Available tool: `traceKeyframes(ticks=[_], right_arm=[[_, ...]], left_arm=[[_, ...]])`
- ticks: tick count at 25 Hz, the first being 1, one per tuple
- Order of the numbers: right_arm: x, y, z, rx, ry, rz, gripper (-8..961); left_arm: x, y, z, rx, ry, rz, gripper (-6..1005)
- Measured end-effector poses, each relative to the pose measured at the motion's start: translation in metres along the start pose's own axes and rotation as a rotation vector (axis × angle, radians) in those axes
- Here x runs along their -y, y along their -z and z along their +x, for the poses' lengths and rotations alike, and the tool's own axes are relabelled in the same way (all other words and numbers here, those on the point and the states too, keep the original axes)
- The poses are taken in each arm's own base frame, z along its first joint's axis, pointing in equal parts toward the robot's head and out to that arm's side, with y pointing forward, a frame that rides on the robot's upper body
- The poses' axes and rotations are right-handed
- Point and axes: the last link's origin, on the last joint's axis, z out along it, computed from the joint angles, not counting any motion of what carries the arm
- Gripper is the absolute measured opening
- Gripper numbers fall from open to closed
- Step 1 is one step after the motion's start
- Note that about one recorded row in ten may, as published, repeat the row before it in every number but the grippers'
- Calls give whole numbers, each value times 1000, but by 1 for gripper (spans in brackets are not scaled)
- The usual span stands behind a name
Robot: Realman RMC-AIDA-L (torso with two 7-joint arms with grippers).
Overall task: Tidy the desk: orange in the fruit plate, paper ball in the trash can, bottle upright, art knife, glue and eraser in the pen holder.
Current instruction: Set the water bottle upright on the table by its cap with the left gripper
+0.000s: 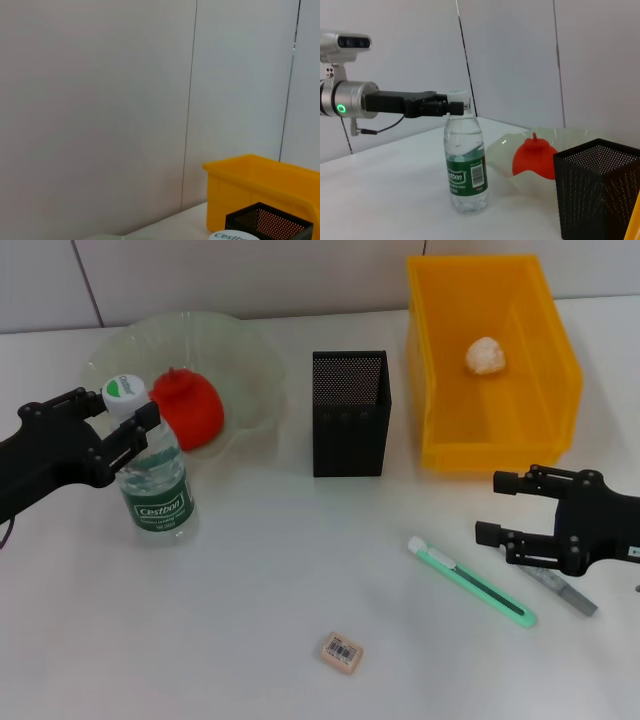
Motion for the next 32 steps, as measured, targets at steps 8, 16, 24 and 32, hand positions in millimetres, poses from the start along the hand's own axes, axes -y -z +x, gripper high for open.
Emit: traceKeyframes(ticks=[8,16,24,32], right_arm=[[0,-1,1,2,-7,-1,720],[0,-2,0,3,-14,-5,720],[0,-3,-1,2,-12,-10,719],[0,-4,-1,3,-12,-11,719]], left_arm=[[0,0,-5,-43,-5,1,433],[0,1,-9,-43,-21,2,433],[0,0,-10,-42,-13,2,434],[2,-1,-9,-41,-18,2,433]])
